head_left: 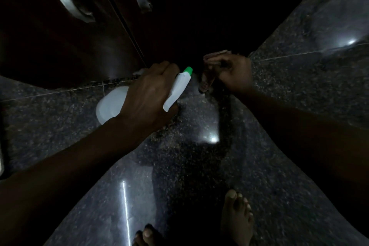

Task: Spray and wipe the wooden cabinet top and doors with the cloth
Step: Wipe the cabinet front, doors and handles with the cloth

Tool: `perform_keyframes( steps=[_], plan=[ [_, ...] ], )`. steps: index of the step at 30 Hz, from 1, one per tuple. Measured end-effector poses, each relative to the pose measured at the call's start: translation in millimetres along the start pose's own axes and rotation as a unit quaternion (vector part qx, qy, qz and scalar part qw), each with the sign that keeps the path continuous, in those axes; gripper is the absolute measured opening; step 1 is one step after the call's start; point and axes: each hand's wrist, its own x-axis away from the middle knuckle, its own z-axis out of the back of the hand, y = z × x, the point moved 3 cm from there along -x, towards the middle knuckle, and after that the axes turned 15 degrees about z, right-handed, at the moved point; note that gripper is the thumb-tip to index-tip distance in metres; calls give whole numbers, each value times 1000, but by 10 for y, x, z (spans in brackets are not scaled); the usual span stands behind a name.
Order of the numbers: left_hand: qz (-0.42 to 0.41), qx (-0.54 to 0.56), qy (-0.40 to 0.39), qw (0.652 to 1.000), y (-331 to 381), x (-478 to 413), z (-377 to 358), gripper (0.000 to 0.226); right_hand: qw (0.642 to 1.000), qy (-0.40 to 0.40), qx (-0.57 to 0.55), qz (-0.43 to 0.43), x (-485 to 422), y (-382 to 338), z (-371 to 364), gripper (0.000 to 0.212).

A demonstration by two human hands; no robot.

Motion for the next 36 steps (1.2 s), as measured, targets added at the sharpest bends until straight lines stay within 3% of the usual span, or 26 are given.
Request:
perform_keyframes(
  steps=[3,8,11,16,22,26,36],
  plan=[
    [-4,0,-6,1000,1,-23,-61,24,997,35,24,-61,133,261,239,20],
    [1,-15,-23,1000,-69,-35,-138,31,996,32,22,-75,155,342,303,22],
    [7,-34,-39,999,-105,-50,-155,38,997,32,14,-65,164,256,298,26],
    [1,-44,-11,999,-21,-109,-118,30,998,-10,53,-36,221,152,112,25],
    [16,-72,-11,997,16,-216,-216,38,999,10,34,-36,321,181,33,27],
    [19,-84,-1,996,28,-202,-288,16,999,28,22,-25,316,189,28,26],
    [-4,-82,-43,996,42,-205,-317,20,998,57,-3,9,129,-97,91,24]
  ],
)
